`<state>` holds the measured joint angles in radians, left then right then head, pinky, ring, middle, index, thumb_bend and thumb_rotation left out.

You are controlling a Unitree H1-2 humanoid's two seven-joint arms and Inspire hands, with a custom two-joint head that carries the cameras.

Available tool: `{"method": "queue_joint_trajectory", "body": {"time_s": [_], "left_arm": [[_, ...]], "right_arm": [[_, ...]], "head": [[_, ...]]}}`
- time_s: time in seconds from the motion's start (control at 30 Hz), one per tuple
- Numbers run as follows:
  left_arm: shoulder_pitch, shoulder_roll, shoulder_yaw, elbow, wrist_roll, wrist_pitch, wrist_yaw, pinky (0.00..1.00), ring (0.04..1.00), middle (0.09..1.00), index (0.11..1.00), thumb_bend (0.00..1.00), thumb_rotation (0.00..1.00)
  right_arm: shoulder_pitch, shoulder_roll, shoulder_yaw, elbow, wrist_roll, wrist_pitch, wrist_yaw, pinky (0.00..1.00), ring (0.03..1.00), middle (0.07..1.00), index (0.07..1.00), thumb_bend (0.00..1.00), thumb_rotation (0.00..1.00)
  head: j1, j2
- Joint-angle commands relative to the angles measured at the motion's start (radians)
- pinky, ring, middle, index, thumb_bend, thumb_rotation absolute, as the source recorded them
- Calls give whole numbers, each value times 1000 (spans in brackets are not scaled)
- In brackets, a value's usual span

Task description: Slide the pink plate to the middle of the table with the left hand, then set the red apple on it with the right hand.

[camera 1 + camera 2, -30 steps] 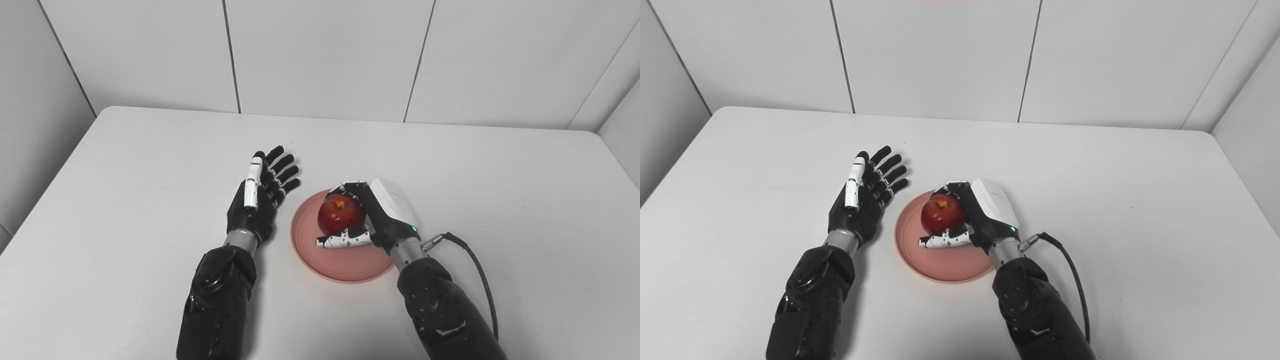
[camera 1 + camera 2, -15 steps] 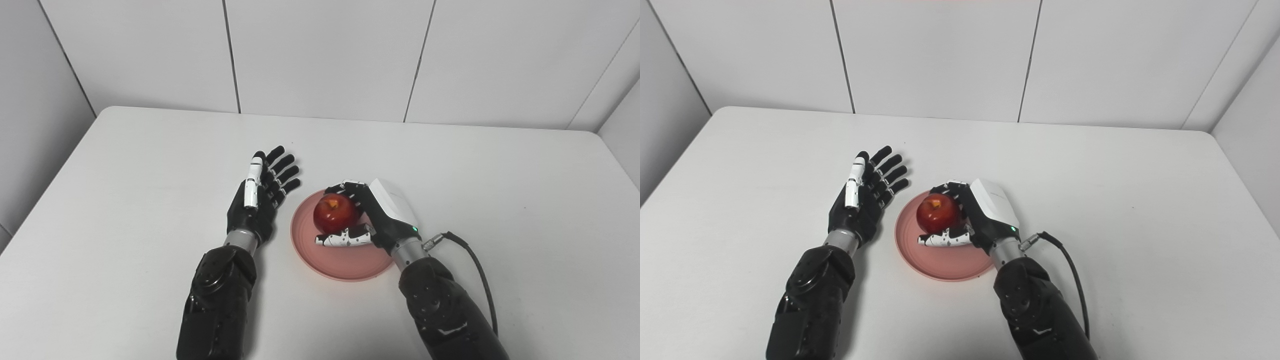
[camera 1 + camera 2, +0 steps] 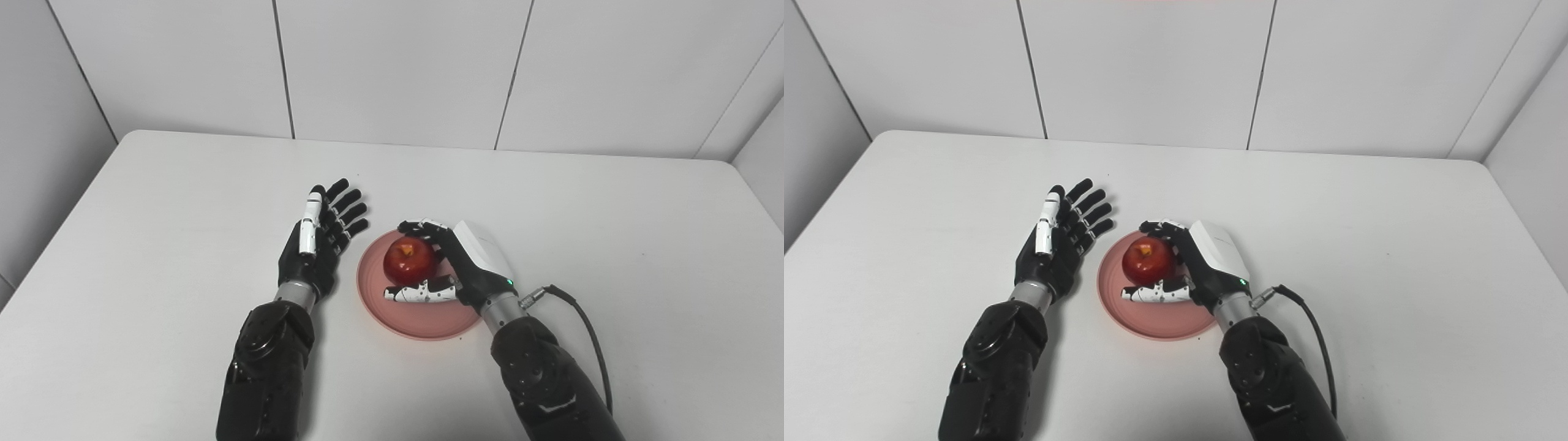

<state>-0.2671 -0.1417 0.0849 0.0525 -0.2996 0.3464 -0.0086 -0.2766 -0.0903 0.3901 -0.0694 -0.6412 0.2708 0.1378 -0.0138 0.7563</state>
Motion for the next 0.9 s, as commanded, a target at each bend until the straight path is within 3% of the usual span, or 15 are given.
{"method": "queue_joint_trajectory", "body": {"time_s": [0.0,0.47,0.87], "left_arm": [[-13,-2,-6,-8,-1,20,0,823,836,844,834,355,1000],[-12,-3,-9,-8,-1,18,0,823,835,845,836,350,1000],[-13,-2,-6,-2,-5,16,-2,813,830,840,832,355,1000]], "right_arm": [[-18,6,-13,-35,0,-10,-12,652,726,755,753,1000,344],[-10,-9,-15,-74,0,-35,-6,714,792,840,853,1000,441],[-15,-31,-22,-110,-7,-73,-32,692,769,817,848,1000,522]], "head": [[1,0],[1,1],[0,1]]}}
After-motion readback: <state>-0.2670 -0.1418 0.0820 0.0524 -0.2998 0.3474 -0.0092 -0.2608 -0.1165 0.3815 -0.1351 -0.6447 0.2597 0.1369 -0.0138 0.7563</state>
